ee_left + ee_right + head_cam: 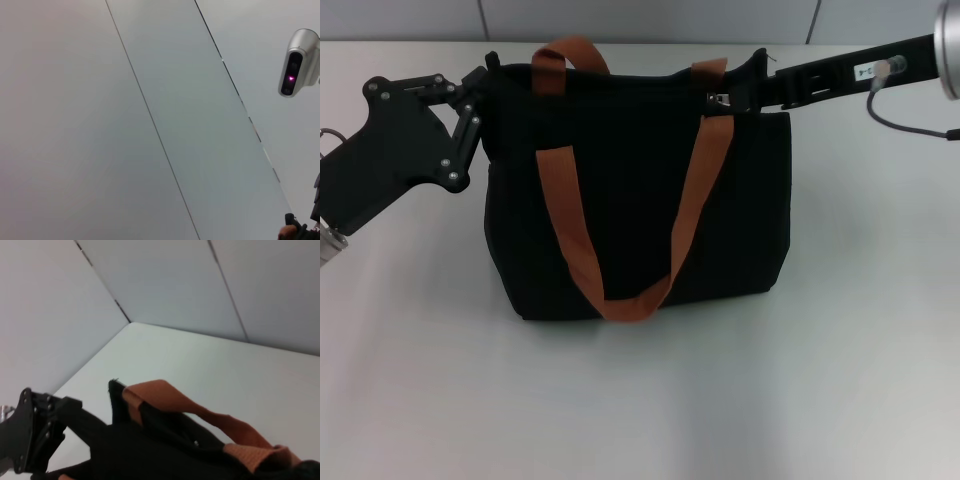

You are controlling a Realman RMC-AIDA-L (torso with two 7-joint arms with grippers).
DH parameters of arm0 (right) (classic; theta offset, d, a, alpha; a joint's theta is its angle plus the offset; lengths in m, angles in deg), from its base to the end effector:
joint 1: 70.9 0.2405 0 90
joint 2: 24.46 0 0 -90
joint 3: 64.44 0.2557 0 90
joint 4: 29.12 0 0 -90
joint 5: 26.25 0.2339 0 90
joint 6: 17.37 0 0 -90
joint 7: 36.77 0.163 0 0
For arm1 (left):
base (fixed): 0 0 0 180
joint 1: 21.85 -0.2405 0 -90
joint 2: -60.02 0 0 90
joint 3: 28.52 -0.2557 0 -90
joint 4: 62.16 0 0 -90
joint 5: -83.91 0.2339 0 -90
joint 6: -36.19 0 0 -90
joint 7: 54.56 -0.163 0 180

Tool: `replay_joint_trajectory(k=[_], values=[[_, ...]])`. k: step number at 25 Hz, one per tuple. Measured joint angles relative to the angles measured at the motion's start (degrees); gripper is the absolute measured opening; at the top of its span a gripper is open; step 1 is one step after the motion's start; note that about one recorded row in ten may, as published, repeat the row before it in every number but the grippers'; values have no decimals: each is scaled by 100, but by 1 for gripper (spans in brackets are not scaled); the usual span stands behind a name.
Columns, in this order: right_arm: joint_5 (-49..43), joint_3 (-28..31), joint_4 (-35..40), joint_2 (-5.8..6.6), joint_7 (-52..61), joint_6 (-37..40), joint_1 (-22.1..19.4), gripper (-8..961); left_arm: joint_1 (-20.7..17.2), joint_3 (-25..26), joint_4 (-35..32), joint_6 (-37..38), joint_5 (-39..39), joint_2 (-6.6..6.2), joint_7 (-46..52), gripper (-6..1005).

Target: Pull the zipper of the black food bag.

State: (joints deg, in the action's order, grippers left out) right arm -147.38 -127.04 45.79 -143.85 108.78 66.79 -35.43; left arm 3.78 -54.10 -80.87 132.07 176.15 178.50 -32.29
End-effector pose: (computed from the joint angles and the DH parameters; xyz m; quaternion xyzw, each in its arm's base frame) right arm 0.1260 0.4080 0.0241 -0.9006 0.3921 0.1371 0.1279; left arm -0.2868 0.3302 0.0085 -0.8323 0.0578 -0.3637 0.4143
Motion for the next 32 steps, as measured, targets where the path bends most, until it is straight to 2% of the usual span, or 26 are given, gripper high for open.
replay_joint_trajectory(k=[9,15,21,27,30,32], values=[[216,173,-9,10,-102,81,-65,-1,20,-18,-2,0,-1,1,-10,118],[1443,807,-794,68,-1007,261,-75,-1,30,-42,-2,3,-1,6,-6,119],[2520,1446,-1792,191,-2346,880,-76,190,19,-53,-1,9,0,9,14,121],[3032,1640,-2922,334,-4423,2415,-88,418,4,-52,9,-3,2,13,164,122],[2873,1594,-3218,333,-5294,2723,-233,530,-10,-52,15,-45,4,7,271,123],[2641,1567,-3280,278,-5831,2758,-389,608,-26,-52,16,-56,9,7,311,124]])
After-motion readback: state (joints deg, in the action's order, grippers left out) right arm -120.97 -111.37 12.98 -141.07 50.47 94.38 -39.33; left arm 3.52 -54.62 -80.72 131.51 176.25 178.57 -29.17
